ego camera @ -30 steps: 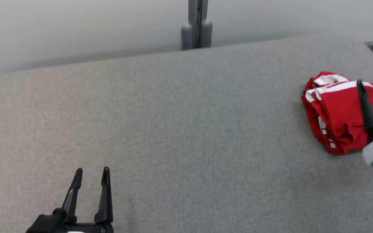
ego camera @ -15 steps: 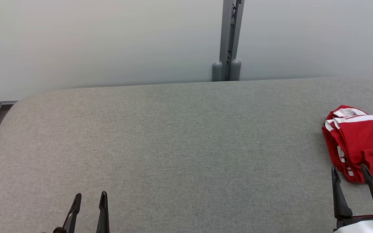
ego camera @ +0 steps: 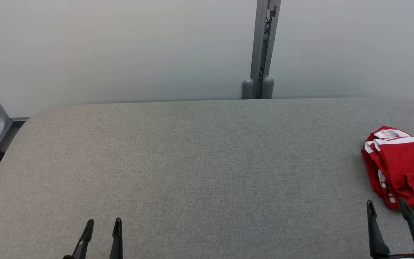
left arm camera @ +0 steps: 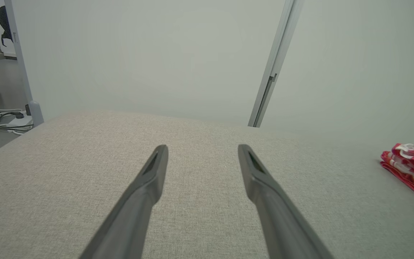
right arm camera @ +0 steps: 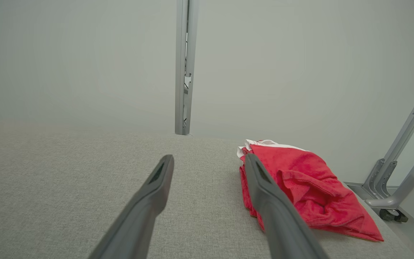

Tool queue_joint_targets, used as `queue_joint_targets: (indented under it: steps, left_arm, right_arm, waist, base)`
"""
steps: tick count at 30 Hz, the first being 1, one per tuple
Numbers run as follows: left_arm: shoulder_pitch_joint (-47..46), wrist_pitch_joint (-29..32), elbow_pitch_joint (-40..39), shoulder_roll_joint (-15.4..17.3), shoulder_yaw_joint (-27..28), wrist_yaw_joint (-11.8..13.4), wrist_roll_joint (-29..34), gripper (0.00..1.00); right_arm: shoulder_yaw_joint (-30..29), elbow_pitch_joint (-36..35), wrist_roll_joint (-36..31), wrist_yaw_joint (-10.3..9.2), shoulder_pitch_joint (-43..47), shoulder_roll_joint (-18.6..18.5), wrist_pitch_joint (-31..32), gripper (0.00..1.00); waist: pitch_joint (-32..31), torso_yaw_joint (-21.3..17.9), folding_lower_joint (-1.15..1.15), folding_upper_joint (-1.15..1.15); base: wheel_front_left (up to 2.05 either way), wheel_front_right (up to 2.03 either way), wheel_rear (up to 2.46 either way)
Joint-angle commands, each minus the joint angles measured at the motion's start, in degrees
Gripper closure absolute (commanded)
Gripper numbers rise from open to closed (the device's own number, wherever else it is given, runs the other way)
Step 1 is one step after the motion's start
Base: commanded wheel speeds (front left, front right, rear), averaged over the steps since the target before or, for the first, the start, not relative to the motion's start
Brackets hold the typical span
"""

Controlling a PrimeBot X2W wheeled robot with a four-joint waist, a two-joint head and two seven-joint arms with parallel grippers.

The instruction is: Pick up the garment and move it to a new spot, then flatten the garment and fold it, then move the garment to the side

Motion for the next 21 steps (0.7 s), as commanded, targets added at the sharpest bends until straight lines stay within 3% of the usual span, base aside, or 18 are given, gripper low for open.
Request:
queue_joint_targets:
  steps: [1,5,6,12,21]
  left_arm:
    - [-0.43,-0.09,0.09,0.21,0.04,-0.35,0.18,0.00]
    - [-0.61,-0.09,0.88,0.18,-1.38,-1.55,0.29,0.00]
    - [-0.04,0.01,1.08,-0.01,-1.35,-1.44,0.02,1.00]
    - [1.08,0.43,4.23,-0.59,-1.85,-1.46,-0.40,1.00]
    - [-1.43,2.64,4.72,-0.14,-0.98,-1.74,-10.22,1.00]
  right_arm:
    - [-0.04,0.01,-0.42,0.01,0.32,-0.16,-0.27,0.00]
    - [0.42,-0.31,-1.07,0.01,0.59,-0.18,-0.28,0.00]
    - [0.38,0.04,-0.75,0.00,0.17,0.07,0.01,1.00]
    - [0.37,3.45,-0.38,0.00,1.21,1.39,0.55,1.00]
    - [0.15,4.10,11.13,0.00,-0.96,1.18,3.37,1.00]
  waist:
    - [0.00,-0.04,0.00,0.00]
    - [-0.07,-0.07,0.00,0.00]
    - [-0.07,-0.07,0.00,0.00]
    - [-0.05,-0.08,0.00,0.00]
    - [0.22,-0.24,0.00,0.00]
  base:
    - [0.00,0.00,0.00]
    - [0.00,0.00,0.00]
    - [0.00,0.00,0.00]
    - [0.00,0.00,0.00]
    - [0.00,0.00,0.00]
